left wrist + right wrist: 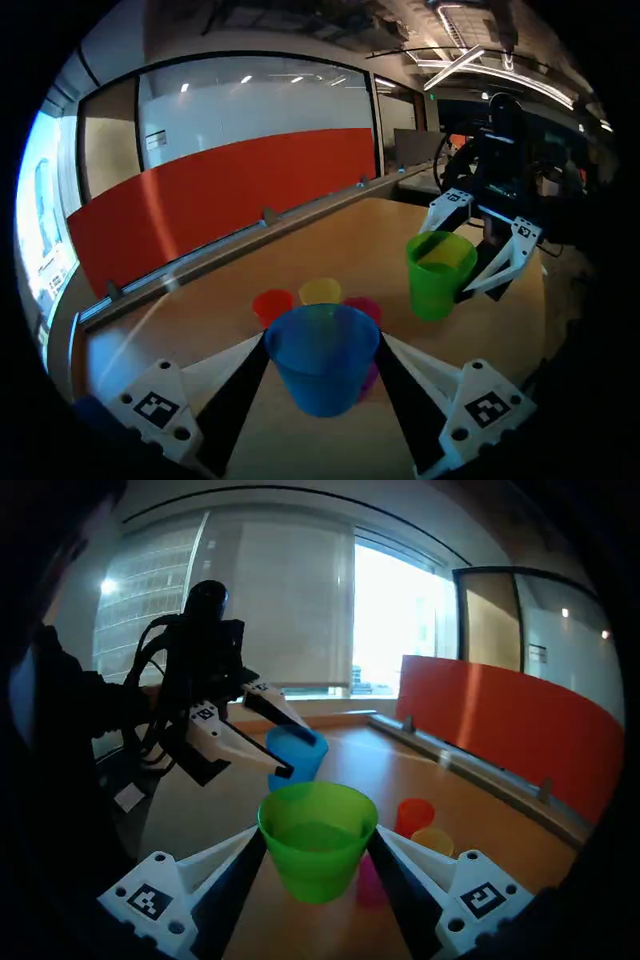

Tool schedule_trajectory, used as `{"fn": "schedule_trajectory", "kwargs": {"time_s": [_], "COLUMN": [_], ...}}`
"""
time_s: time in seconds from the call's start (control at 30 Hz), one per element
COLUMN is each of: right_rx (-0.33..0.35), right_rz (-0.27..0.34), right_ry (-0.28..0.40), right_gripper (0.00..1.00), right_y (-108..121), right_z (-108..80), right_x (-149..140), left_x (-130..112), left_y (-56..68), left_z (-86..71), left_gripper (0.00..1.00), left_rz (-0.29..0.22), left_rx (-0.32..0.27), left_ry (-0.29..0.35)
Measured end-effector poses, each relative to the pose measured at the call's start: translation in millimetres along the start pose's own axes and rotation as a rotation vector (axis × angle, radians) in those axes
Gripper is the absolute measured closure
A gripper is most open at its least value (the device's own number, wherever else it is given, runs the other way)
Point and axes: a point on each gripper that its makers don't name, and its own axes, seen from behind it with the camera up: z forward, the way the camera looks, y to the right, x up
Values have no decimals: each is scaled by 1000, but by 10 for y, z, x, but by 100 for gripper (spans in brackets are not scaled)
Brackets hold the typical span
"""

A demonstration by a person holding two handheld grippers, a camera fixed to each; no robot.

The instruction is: Pour water

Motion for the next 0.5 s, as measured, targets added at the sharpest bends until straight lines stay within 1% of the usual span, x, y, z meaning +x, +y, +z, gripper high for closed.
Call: {"fn": "schedule_trajectory", "kwargs": {"time_s": [0.27,0.5], "right_rx": [23,37], "right_rz": [-10,4], "right_ry": [-62,-86], "right_gripper": [11,11], "right_y": [-59,-96], "right_z": [-36,-39], "right_x": [-212,-295], "left_x": [-237,-450], "left_y": [63,91], "left_z": [-18,-43], "left_gripper": [11,11], "left_rz": [18,48], "left_rx": [-16,-23], "left_ry": [-58,-114]}}
